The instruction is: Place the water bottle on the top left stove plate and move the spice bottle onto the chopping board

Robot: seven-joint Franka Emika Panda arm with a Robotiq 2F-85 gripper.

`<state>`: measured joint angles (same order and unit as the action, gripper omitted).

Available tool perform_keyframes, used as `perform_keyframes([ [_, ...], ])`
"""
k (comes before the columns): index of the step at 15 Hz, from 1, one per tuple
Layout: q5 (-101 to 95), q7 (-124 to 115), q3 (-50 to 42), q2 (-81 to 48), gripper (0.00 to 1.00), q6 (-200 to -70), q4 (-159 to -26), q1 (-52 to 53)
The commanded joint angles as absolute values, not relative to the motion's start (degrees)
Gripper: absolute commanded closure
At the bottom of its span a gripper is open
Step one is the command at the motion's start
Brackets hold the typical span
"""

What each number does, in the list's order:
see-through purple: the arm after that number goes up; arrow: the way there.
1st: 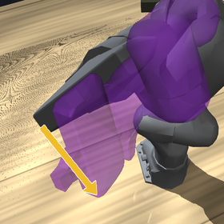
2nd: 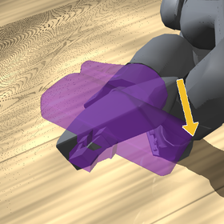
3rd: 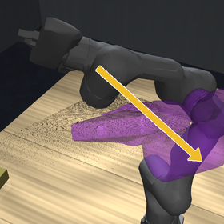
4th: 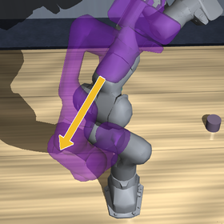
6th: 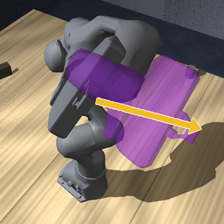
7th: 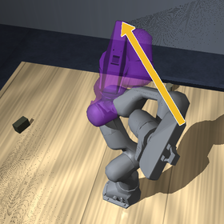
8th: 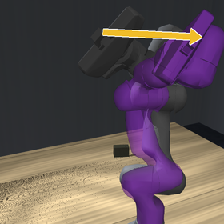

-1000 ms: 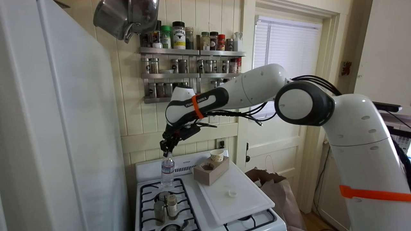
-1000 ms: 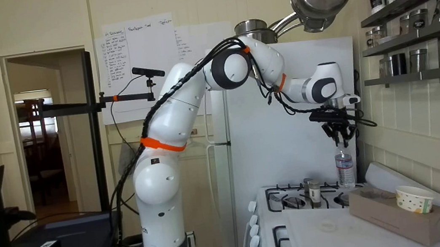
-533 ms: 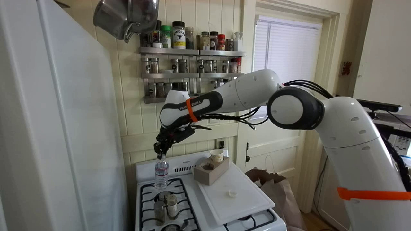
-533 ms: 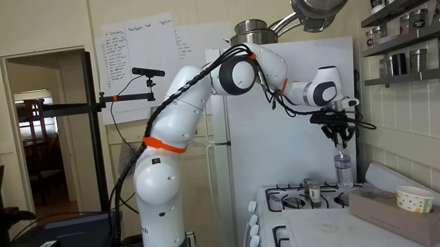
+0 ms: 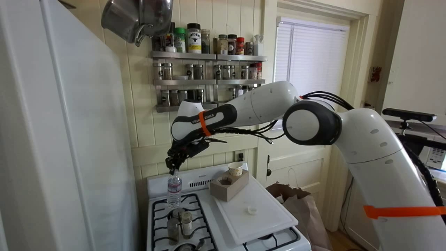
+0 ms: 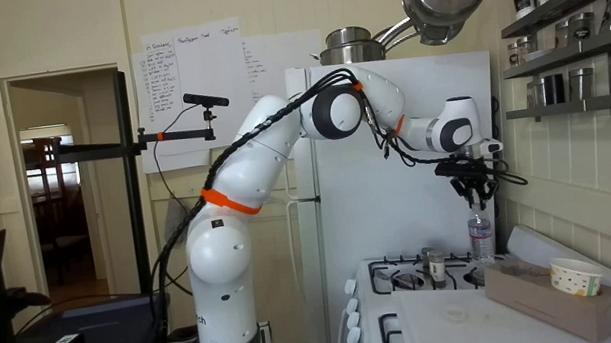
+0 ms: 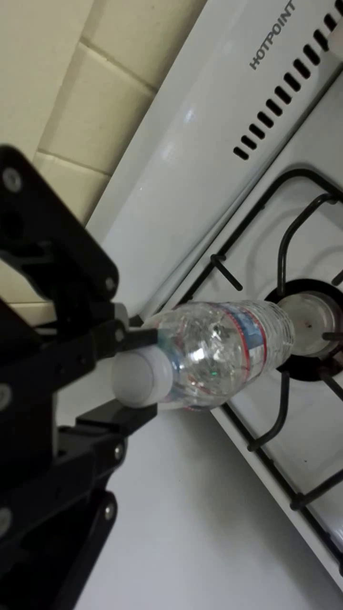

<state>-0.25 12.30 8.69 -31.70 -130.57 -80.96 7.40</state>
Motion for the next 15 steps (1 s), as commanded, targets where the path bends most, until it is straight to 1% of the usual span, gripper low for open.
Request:
perform_keyframes([
  [1,-2.29,9.88,7.18,-33.62,0.92,-127.22,-77.67,8.86],
  [15,-4.34,5.13,6.38,-32.6,0.92,-117.83,-76.54,10.6],
])
